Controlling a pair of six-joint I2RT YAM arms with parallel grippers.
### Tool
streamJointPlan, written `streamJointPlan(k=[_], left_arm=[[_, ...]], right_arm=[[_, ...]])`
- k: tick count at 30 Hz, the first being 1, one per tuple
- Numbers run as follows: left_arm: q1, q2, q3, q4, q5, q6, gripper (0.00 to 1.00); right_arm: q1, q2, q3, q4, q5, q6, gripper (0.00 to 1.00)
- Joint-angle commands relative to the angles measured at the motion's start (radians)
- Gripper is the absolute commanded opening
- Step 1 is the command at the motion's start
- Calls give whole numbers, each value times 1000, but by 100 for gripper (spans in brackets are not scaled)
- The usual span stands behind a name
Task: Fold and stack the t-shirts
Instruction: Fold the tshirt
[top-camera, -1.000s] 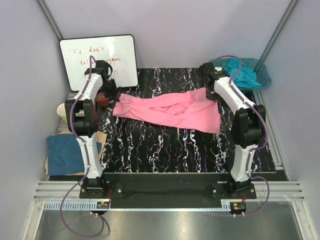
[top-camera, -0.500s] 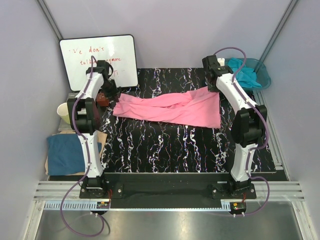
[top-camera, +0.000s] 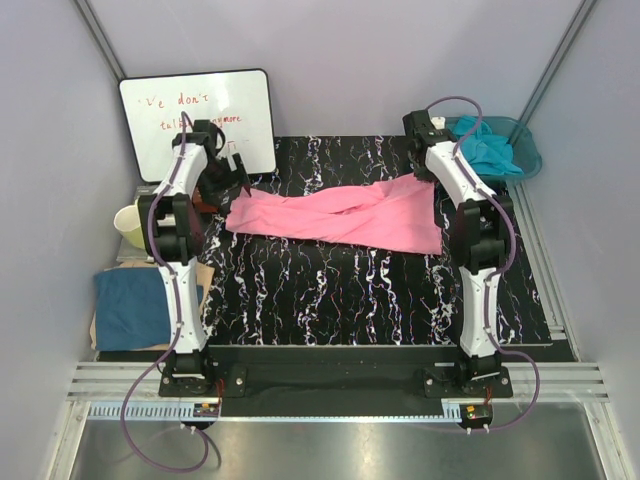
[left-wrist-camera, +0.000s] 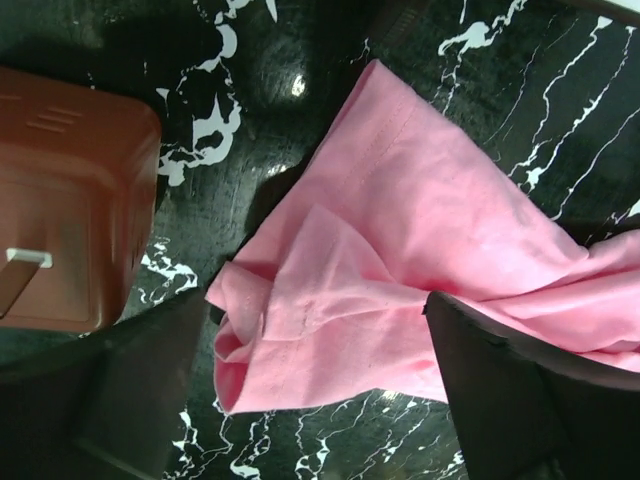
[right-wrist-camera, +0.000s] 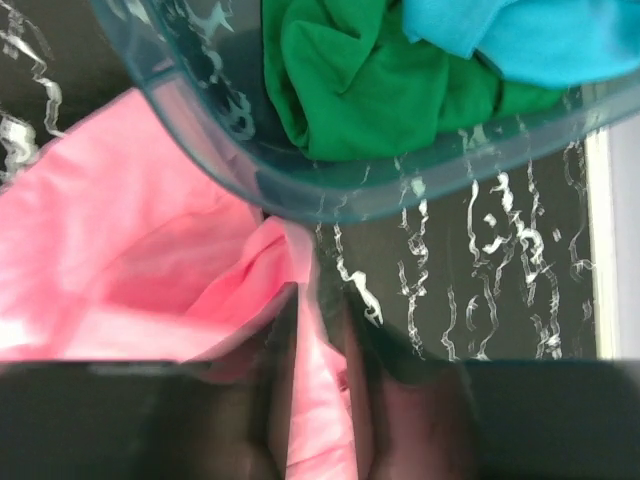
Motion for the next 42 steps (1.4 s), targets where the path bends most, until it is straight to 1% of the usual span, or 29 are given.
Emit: streamJointPlan(k=[1, 2, 3, 6, 10, 12, 13, 14, 15, 16, 17, 18, 19, 22, 26, 29, 33, 38, 41, 42], left_arm=[[6, -86, -8, 7, 46, 26, 99], [6, -108, -20, 25, 58, 34, 99], [4, -152, -49, 37, 68, 40, 99], [1, -227, -94, 74, 103, 66, 99], [-20, -264, -137, 125, 138, 76, 99], [-42, -240, -131, 130, 143, 76, 99], [-48, -228, -114, 133, 141, 79, 97], [-56, -199, -102, 133, 141, 82, 77], [-71, -182, -86, 133, 134, 88, 24], [-77, -165, -56, 125, 123, 85, 0], [-83, -133, -43, 123, 112, 83, 0], [-95, -113, -27, 117, 95, 86, 0], [-102, -93, 18, 95, 85, 86, 0], [-120, -11, 82, 55, 71, 85, 0], [-142, 55, 105, 38, 42, 94, 0], [-146, 84, 119, 13, 39, 94, 0], [-146, 119, 121, -27, 29, 88, 0], [-151, 121, 64, -94, 11, 103, 0], [-152, 112, 1, -134, 28, 99, 0], [-152, 105, -43, -153, 43, 93, 0]], right_arm=[[-9, 35, 80, -26, 26, -1, 48], [-10, 29, 75, -27, 26, 6, 58], [-9, 6, 69, -29, 23, 9, 80], [-10, -60, 34, -34, 20, 35, 100], [-9, -178, -70, -34, -43, 93, 100], [-7, -246, -113, -31, -103, 106, 100], [-6, -262, -159, -32, -167, 127, 100], [-4, -290, -185, -29, -206, 135, 97], [-1, -301, -211, -18, -262, 141, 90], [4, -313, -274, -8, -299, 153, 62], [13, -330, -306, 6, -333, 156, 22], [22, -335, -334, 21, -348, 170, 0], [30, -336, -378, 28, -365, 186, 0], [59, -303, -416, 29, -415, 198, 0], [83, -220, -420, 16, -445, 199, 0], [83, -154, -387, -3, -456, 195, 0], [83, -66, -301, -46, -453, 180, 0], [86, 38, -198, -87, -438, 144, 0], [86, 89, -123, -103, -424, 118, 0], [88, 102, -79, -107, -416, 101, 0]])
